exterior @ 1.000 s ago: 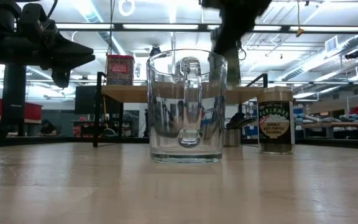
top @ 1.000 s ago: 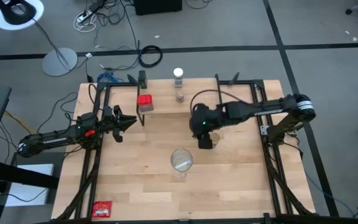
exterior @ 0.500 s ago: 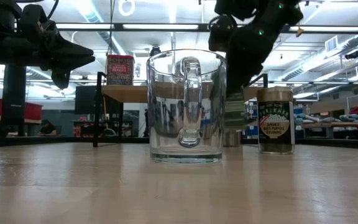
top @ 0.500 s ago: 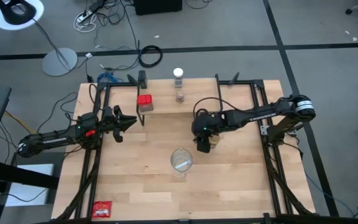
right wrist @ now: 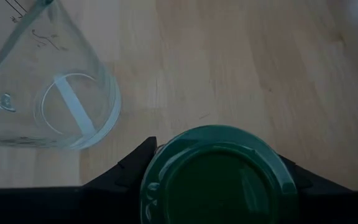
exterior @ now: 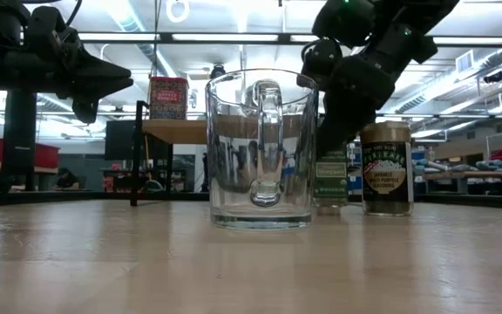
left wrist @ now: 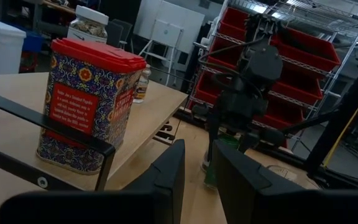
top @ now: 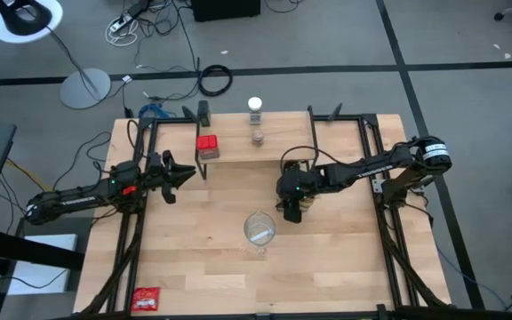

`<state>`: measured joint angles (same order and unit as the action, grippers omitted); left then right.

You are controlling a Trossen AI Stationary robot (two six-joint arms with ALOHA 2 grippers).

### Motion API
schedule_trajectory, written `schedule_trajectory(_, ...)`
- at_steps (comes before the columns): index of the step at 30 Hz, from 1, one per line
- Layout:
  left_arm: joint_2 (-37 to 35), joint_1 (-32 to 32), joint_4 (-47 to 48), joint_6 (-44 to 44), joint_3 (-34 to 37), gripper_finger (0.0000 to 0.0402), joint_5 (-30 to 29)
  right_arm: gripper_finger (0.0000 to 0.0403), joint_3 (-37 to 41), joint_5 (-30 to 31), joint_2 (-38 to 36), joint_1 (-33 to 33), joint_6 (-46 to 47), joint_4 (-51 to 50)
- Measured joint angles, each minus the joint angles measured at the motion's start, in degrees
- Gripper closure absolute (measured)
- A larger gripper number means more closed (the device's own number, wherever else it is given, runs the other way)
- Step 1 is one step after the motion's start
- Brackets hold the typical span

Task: Shelf spices
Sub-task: Remove the green seasoning bottle from the shelf

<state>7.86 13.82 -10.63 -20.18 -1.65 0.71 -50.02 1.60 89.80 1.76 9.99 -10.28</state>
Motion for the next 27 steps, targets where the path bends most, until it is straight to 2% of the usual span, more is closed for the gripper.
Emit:
schedule_trajectory(11,0.0,0.0,0.0,-1.1,0.0,0.0314,0.0,0.0209,0.0,-1.3,0.0,0.0,-0.2,0.0)
schedule_trajectory(13,0.0,0.0,0.0,-1.1,0.0,0.0314,0.0,0.0191,0.0,-1.3,0.0,0.0,0.5,0.2)
schedule_trajectory(16,0.0,0.0,0.0,-1.1,0.0,0.0314,0.0,0.0136,0.1,-1.3,0.0,0.1,0.9,0.9)
schedule_trajectory(19,0.0,0.0,0.0,-1.1,0.0,0.0314,0.0,0.0103,-0.1,-1.4,0.0,0.1,1.0,1.1)
schedule_trajectory(27,0.0,0.0,0.0,-1.1,0.0,0.0314,0.0,0.011,-3.0,-1.3,0.0,0.4,0.6,0.1)
